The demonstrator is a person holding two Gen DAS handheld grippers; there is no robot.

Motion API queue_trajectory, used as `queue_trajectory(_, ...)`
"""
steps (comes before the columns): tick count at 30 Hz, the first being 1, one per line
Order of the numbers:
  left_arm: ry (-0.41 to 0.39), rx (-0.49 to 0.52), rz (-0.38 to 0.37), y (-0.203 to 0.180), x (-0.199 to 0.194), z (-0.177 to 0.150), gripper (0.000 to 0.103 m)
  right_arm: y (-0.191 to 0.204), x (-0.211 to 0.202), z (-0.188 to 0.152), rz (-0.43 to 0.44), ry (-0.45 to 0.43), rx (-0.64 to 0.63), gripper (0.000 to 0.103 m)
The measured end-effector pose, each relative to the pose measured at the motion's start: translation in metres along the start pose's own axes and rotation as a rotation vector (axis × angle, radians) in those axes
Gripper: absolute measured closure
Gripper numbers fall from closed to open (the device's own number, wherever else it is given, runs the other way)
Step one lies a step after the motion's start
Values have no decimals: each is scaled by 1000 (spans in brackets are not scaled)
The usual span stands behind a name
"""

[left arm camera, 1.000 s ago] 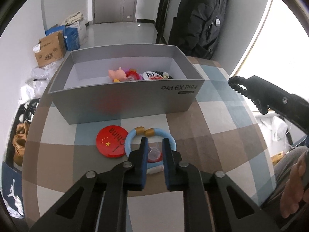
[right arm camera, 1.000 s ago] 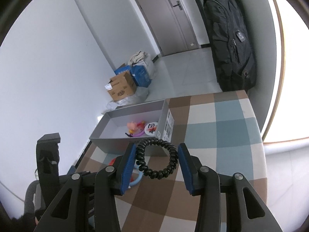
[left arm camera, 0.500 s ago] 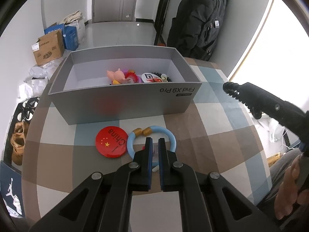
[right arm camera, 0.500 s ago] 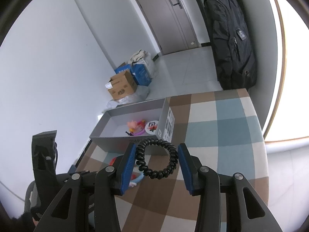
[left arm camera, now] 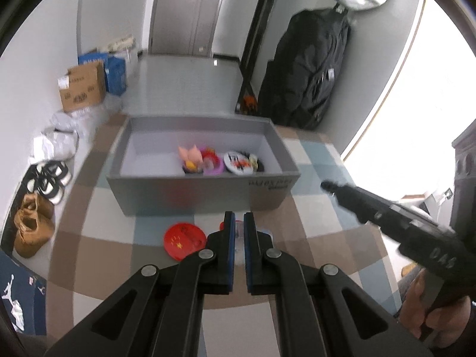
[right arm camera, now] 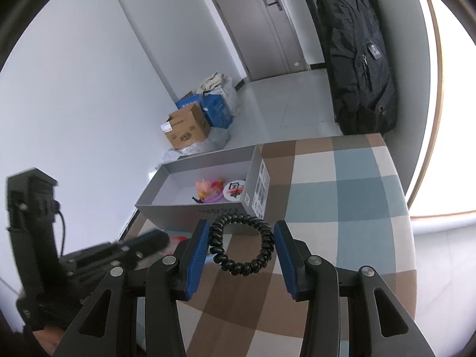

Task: Organize jewelry
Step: 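Carry the bracelet over the grey box with the right gripper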

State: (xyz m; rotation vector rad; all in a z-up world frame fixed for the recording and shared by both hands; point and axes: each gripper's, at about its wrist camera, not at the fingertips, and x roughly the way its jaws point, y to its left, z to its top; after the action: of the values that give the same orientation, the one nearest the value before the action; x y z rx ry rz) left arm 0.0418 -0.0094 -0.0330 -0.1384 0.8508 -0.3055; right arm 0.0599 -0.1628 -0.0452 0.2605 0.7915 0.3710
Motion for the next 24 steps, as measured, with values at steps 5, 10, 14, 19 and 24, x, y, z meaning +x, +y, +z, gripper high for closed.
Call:
queue_trajectory(5, -29, -10, -15, 3, -4, 4, 101, 2, 3, -1, -2, 8, -8, 60)
queue_trajectory(10, -44, -56, -44, 12, -10, 9, 101, 7, -2, 1, 27, -15, -23, 60)
queue_trajectory(14, -64, -77, -54, 16, -18, 18, 101, 13, -5, 7, 57, -35, -35, 60)
queue_trajectory(19, -72, -102, -46, 21, -16, 32, 101, 22, 1, 20, 88, -41, -40, 60)
queue_trajectory(24, -70, -123, -40, 29, -11, 43, 101, 27, 12, 37, 112, -41, -40, 60)
